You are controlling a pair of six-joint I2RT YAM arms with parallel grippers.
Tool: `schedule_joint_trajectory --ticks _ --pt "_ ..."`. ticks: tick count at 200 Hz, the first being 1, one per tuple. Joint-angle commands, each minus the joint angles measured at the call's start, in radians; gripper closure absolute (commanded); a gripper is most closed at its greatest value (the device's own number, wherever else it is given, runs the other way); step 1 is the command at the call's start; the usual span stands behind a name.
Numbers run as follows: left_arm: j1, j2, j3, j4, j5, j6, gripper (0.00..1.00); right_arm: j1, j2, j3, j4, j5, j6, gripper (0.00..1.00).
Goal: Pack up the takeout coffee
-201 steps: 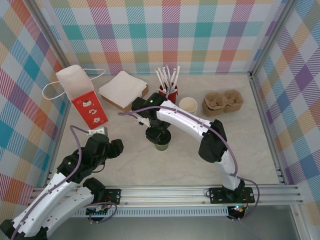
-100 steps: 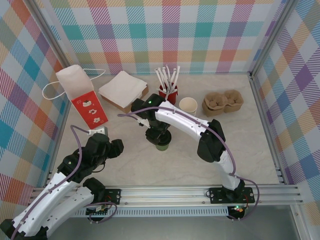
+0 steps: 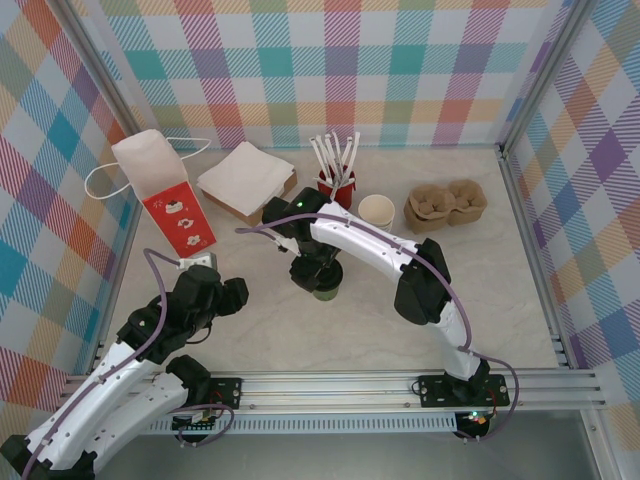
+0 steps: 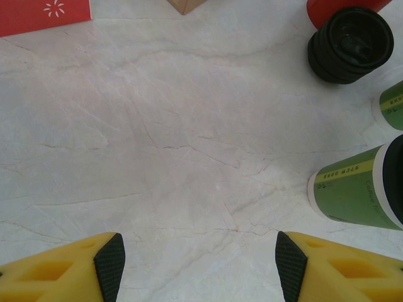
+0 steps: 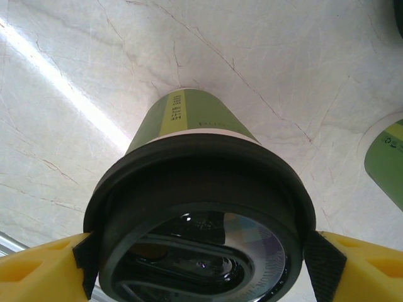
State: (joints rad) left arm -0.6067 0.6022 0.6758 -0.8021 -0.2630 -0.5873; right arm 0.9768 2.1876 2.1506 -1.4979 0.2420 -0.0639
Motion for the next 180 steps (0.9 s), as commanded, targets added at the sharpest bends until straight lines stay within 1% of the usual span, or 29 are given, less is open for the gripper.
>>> schedule_joint_trajectory --ticks 1,29,60,84,103,125,140,150,164,180 --pt "-0.007 0.006 0.011 0.033 0.005 0.004 0.33 0.004 -0.007 0.034 -0.028 -0.016 0.013 0.12" --pt "-0.007 0.016 0.013 0.042 0.012 0.003 0.33 0.004 -0.024 0.035 -0.039 -0.013 0.020 0.08" --pt "-0.006 0.031 0.022 0.061 0.039 -0.002 0.33 0.005 -0.053 0.035 -0.041 -0.024 0.027 0.05" --pt "-0.007 0.048 0.030 0.106 0.102 -0.009 0.33 -0.001 -0.093 0.032 -0.040 -0.028 0.042 0.05" --pt "-0.007 0.077 0.029 0.166 0.165 -0.020 0.28 -0.013 -0.146 0.007 -0.015 -0.060 0.057 0.04" --pt "-0.006 0.130 0.033 0.257 0.241 -0.041 0.23 -0.041 -0.236 -0.087 0.049 -0.091 0.081 0.02" --pt "-0.006 0.177 0.042 0.328 0.299 -0.059 0.21 -0.079 -0.301 -0.176 0.100 -0.101 0.111 0.04" --pt "-0.005 0.213 0.050 0.373 0.341 -0.070 0.20 -0.109 -0.339 -0.231 0.130 -0.115 0.135 0.08" --pt "-0.005 0.280 0.073 0.420 0.401 -0.073 0.20 -0.153 -0.386 -0.307 0.178 -0.141 0.175 0.20" --pt "-0.003 0.369 0.110 0.444 0.452 -0.063 0.21 -0.199 -0.435 -0.396 0.256 -0.193 0.230 0.26"
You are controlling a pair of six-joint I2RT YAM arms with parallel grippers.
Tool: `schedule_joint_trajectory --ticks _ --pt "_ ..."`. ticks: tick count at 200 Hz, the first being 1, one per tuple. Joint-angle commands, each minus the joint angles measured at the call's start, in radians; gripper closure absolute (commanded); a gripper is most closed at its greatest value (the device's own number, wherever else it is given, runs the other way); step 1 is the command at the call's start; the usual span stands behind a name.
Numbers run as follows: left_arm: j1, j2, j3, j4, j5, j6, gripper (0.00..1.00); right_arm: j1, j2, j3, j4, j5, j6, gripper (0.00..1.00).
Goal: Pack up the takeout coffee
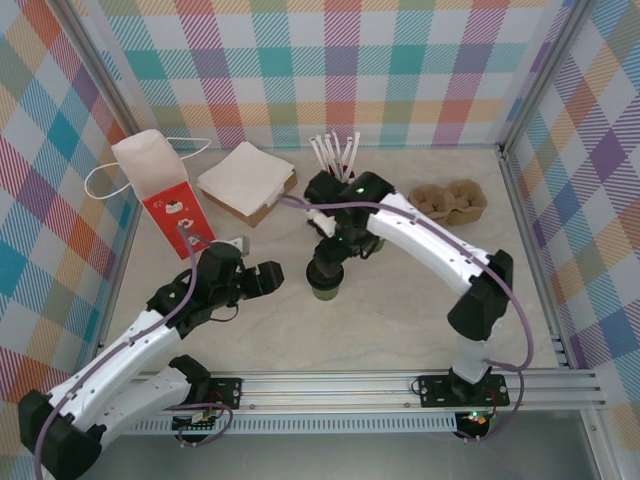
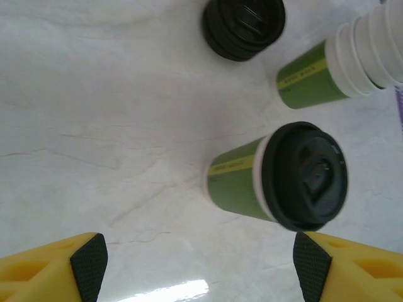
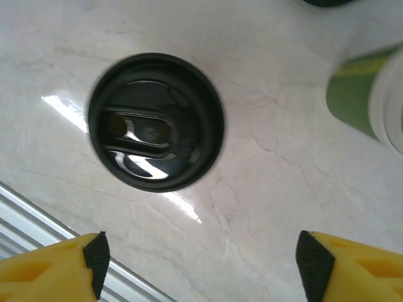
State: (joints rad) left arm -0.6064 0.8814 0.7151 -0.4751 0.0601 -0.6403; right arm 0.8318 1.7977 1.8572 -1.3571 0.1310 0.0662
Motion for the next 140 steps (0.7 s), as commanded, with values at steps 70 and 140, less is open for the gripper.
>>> schedule_joint_trajectory --ticks 70,140 --pt "-0.002 0.380 0.172 0.241 0.241 -0.010 0.25 -0.120 -0.047 -0.247 0.280 -0.260 0.180 0.32" --pt "-0.003 0.446 0.160 0.222 0.224 -0.009 0.32 -0.120 0.004 -0.250 0.265 -0.251 0.190 0.40"
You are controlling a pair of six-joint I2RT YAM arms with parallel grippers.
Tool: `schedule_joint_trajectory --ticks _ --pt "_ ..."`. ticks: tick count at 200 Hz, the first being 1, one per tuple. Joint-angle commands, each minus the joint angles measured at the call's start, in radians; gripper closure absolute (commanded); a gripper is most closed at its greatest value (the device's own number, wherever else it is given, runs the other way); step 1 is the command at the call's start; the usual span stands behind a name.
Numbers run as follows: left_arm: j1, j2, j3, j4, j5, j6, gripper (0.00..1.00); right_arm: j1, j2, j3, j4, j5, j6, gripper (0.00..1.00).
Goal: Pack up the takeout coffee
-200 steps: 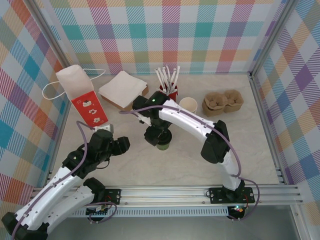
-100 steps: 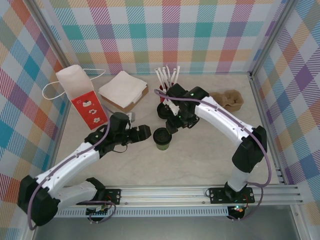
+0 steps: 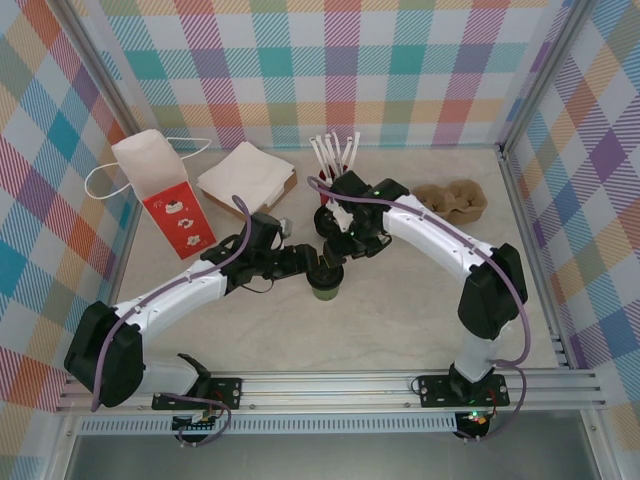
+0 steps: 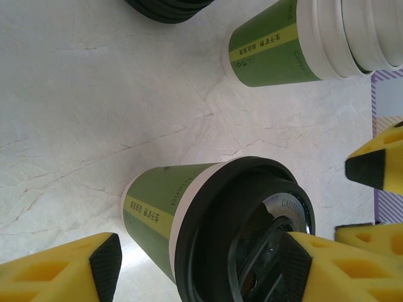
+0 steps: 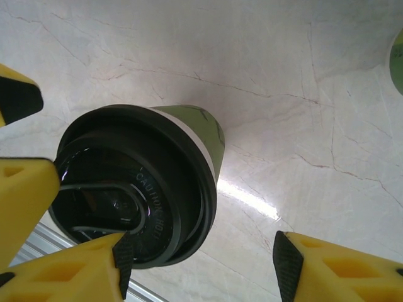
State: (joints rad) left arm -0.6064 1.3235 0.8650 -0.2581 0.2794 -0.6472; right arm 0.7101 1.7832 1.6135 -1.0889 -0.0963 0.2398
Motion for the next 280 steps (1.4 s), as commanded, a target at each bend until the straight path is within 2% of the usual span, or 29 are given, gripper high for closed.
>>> schedule_joint_trajectory --ticks 1,69,102,194,280 --pt "-0.003 0.004 0.010 0.004 0.005 -0.002 0.32 0.002 0.019 -0.007 -0.002 -0.023 0.016 0.40" --pt "-0.003 0.048 0.009 -0.047 -0.003 0.022 0.40 0.002 0.058 -0.009 -0.036 -0.013 0.013 0.49" --pt "-0.003 0.059 0.002 -0.100 -0.028 0.043 0.43 0.002 0.072 -0.012 -0.055 -0.013 0.009 0.50" --pt "-0.003 0.032 -0.054 -0.139 -0.049 0.045 0.44 0.001 0.126 -0.053 -0.081 -0.028 0.004 0.55" --pt "-0.002 0.026 -0.080 -0.223 -0.063 0.002 0.51 0.001 0.149 -0.050 -0.114 -0.036 -0.004 0.55"
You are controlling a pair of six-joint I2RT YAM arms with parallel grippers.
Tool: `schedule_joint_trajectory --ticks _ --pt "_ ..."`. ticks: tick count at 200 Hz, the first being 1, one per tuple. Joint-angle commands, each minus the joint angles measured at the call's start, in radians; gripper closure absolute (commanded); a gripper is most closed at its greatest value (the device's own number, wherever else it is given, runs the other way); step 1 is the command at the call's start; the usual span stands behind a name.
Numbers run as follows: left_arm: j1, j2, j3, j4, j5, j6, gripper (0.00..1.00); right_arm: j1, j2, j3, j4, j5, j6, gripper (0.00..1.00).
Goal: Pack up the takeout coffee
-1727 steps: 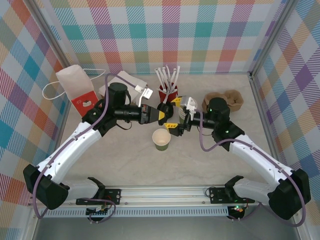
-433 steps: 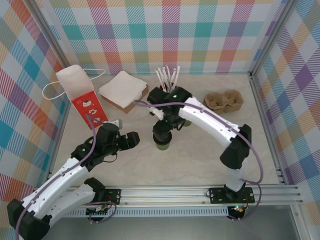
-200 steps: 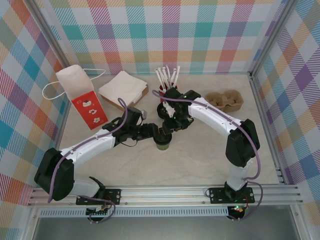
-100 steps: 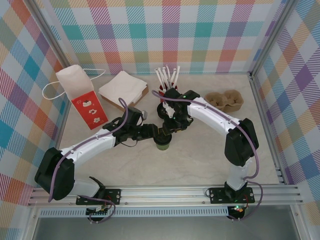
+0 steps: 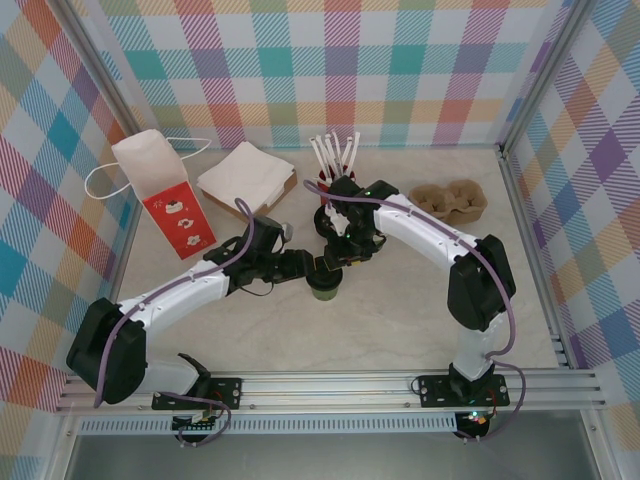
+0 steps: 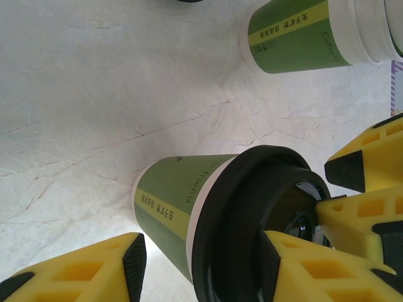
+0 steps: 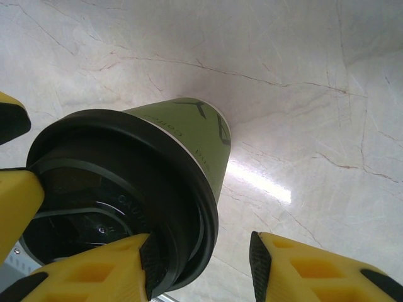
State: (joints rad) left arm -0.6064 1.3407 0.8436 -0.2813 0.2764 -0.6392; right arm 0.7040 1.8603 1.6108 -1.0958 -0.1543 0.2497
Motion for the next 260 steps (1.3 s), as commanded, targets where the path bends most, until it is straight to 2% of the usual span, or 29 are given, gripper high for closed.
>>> schedule_joint_trajectory --ticks 1,121,156,217,260 --pt "-0.003 0.009 -0.059 -0.202 -0.060 -0.007 0.51 0.008 0.072 -0.047 -0.108 0.022 -0.013 0.55" --pt "-0.003 0.093 -0.048 -0.210 -0.028 -0.013 0.57 -0.001 0.144 -0.091 -0.147 0.010 -0.029 0.56" --pt "-0.003 0.061 -0.027 -0.200 -0.024 -0.017 0.57 -0.004 0.100 -0.056 -0.127 0.011 -0.021 0.56" --pt "-0.003 0.015 0.118 -0.218 0.014 -0.018 0.43 -0.012 0.023 0.039 -0.044 -0.031 0.003 0.52" --pt "0.003 -0.022 0.182 -0.246 -0.007 -0.009 0.32 -0.023 -0.091 -0.036 0.046 -0.050 0.044 0.40"
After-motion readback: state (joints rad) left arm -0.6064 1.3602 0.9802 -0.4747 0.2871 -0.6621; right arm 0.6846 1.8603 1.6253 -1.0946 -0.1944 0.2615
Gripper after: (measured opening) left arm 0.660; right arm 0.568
